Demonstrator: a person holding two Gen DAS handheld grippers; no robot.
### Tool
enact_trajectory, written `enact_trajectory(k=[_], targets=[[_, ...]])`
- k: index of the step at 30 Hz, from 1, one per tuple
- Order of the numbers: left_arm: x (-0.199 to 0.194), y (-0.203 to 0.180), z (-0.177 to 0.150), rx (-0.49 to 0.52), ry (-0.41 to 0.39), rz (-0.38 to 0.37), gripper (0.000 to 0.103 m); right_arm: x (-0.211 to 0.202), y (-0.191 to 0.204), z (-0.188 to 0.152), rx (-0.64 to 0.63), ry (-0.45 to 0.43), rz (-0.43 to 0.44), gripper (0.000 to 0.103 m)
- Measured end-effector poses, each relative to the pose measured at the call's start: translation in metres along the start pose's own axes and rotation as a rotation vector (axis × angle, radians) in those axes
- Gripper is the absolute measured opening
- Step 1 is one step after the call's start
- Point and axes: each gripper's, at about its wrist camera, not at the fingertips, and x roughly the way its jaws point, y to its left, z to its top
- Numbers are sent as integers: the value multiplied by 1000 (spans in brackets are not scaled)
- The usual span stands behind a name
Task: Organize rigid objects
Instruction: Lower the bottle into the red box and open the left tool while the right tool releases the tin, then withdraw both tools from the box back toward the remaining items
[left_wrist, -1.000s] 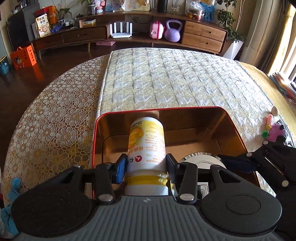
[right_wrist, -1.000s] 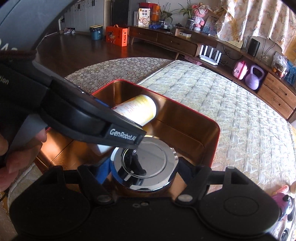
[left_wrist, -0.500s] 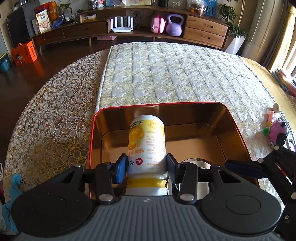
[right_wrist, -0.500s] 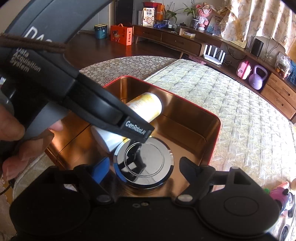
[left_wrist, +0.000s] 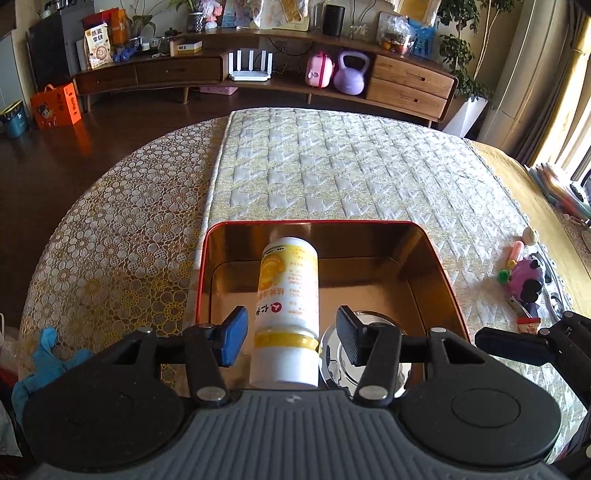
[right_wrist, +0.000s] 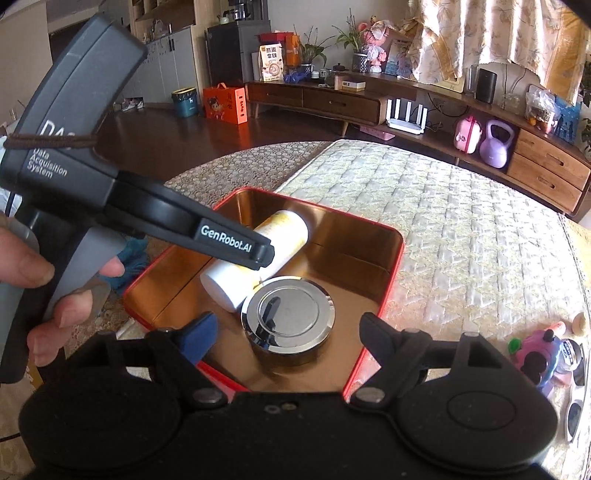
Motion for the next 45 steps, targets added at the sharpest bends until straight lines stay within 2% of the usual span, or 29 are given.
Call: enact_trajectory(k=[13,17,25,28,35,38,45], targets=[[-49,-28,-17,44,-71,-60,52,-50,-12,-16,53,-59,-28,86],[-63,-38,-24,57,-94,-82,61,-70,-17,-25,70,-83,-33,86],[-82,-64,-39,86,-120,-138,62,-103,-32,-48,118,-126,-59,93],[-87,-76,-45,104,-129,-156,66,-113,-43,-58,150,-139,-68,96],[-91,-100,-57,115,-139,-202,68,-139,-71,-88,216,-177,-118,102],[-89,-108,-62,116,-140,-211,78,-148,-84,-101,251,-188,-137,103],[-78,-133,-71,124,-140,-226,81,-160,-122,-125,329,-199,-196,103]])
